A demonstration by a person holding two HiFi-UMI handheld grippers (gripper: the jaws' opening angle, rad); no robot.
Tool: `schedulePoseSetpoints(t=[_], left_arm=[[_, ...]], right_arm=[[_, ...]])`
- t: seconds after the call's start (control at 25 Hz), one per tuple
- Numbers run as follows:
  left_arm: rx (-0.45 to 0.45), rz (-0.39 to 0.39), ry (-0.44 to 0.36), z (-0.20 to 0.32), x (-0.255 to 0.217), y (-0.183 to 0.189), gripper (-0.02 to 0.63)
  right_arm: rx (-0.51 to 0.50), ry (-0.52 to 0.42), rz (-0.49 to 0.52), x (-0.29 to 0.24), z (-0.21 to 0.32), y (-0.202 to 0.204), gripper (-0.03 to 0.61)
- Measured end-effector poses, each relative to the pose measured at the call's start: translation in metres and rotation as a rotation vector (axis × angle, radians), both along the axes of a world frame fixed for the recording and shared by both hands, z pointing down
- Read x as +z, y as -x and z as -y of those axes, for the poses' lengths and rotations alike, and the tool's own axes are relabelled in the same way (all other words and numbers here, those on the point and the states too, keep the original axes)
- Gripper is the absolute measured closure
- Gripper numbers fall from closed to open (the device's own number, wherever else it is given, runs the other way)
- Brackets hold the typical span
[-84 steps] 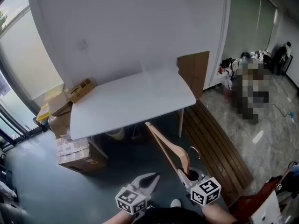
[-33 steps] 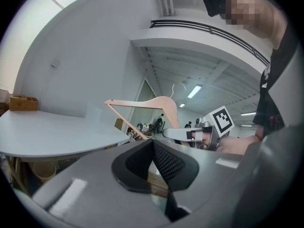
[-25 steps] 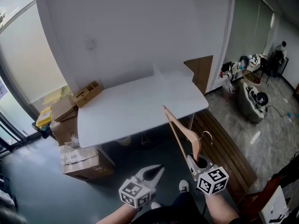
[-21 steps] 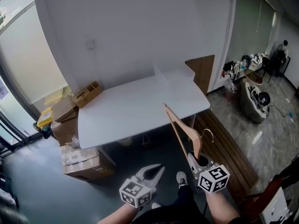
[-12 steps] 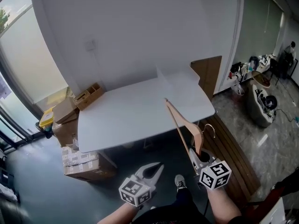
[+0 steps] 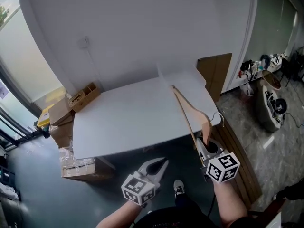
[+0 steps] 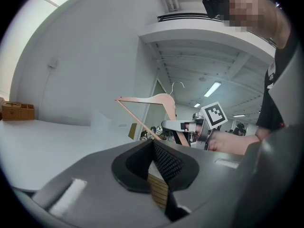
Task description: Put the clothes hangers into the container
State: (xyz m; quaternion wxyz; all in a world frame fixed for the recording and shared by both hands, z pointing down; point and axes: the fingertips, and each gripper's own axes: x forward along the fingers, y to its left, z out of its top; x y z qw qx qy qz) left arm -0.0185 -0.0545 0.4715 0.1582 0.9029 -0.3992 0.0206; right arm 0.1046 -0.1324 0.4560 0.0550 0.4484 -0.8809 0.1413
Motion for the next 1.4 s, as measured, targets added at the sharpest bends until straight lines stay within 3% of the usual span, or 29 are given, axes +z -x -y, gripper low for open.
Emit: schedulePoseSetpoints(t=[0.76,1.2,1.4], left_arm=[[-0.136,0.009,-0.035,0.150,-0.021,-0.067,0.611],[-0.065,0.020,-0.046,0.210,-0.024,-0.073,0.611],[-0.010,0.026,-0.030,0.237,-0.022,-0.060,0.611]], right_arm=[[-0.094,0.019,-0.005,-0.013,0.163,-0.050,0.577],[-0.086,0.054,-0.060,-0.012,0.229,-0.032,0.577],[-0.075,0.089,-0.149,-0.003,0.257,-0.011,0.577]])
